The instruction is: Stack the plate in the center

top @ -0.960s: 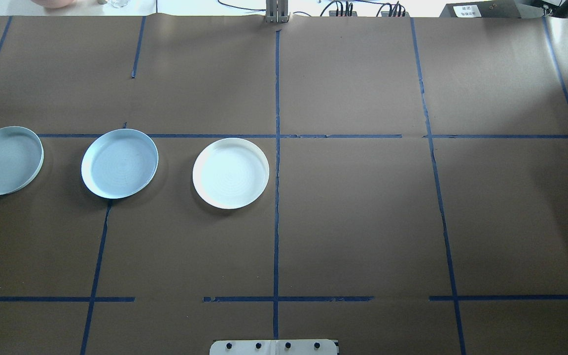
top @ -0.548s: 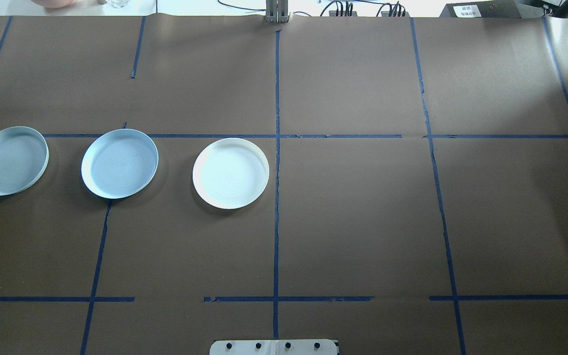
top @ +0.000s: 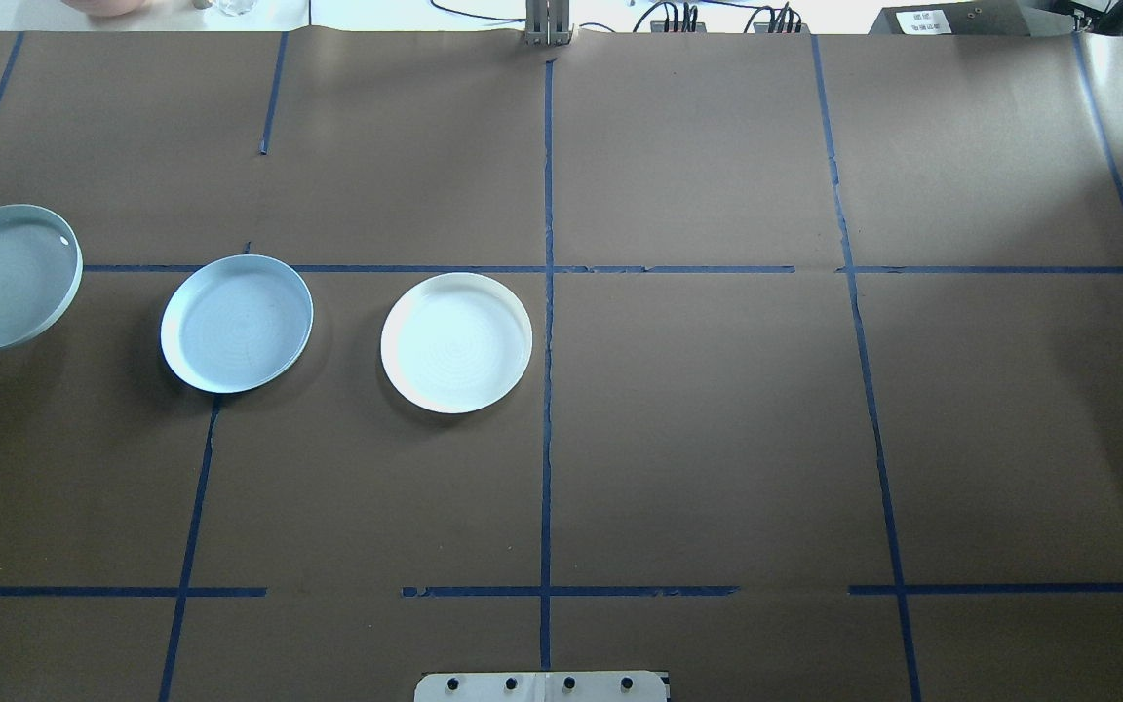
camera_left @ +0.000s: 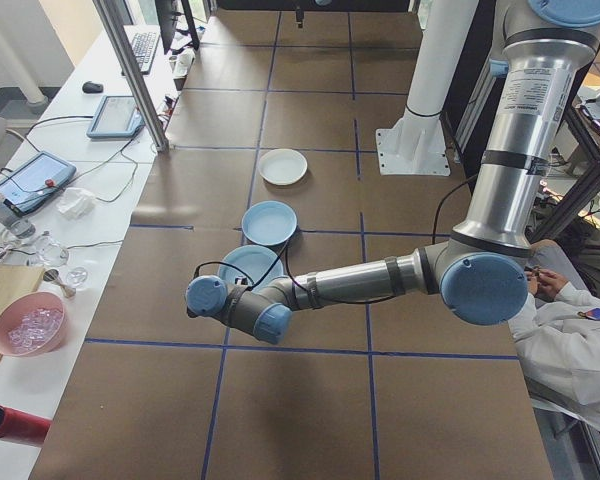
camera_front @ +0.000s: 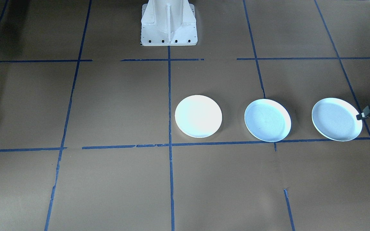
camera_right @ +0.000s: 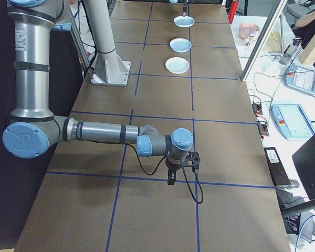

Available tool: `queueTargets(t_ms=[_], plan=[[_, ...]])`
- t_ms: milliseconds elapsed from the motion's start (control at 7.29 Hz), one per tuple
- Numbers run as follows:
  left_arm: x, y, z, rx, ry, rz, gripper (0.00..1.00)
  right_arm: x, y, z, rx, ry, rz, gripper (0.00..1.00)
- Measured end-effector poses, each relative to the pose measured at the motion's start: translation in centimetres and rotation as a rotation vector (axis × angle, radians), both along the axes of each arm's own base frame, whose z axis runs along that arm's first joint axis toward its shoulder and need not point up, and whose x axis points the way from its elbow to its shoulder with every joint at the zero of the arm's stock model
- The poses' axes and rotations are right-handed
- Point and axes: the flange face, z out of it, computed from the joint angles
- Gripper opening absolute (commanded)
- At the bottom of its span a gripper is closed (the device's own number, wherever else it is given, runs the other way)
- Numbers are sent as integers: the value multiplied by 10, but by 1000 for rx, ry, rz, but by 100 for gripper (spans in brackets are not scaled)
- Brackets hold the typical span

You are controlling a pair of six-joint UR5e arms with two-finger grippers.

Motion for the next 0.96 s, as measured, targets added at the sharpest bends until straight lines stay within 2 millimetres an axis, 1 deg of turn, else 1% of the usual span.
queueTargets(t_ms=[137, 411, 548, 685, 823, 960], plan=[[12, -2, -15, 20, 23, 25, 0, 0, 0, 0, 0, 0, 0, 100], [70, -6, -55, 51, 39, 105, 0, 0, 0, 0, 0, 0, 0, 100], [100, -12, -79, 41, 41, 132, 0, 0, 0, 0, 0, 0, 0, 100], [131, -16, -99, 36, 28, 151, 0, 0, 0, 0, 0, 0, 0, 100], [158, -15, -109, 46, -4, 162, 0, 0, 0, 0, 0, 0, 0, 100], [177, -14, -115, 54, -28, 170, 0, 0, 0, 0, 0, 0, 0, 100]])
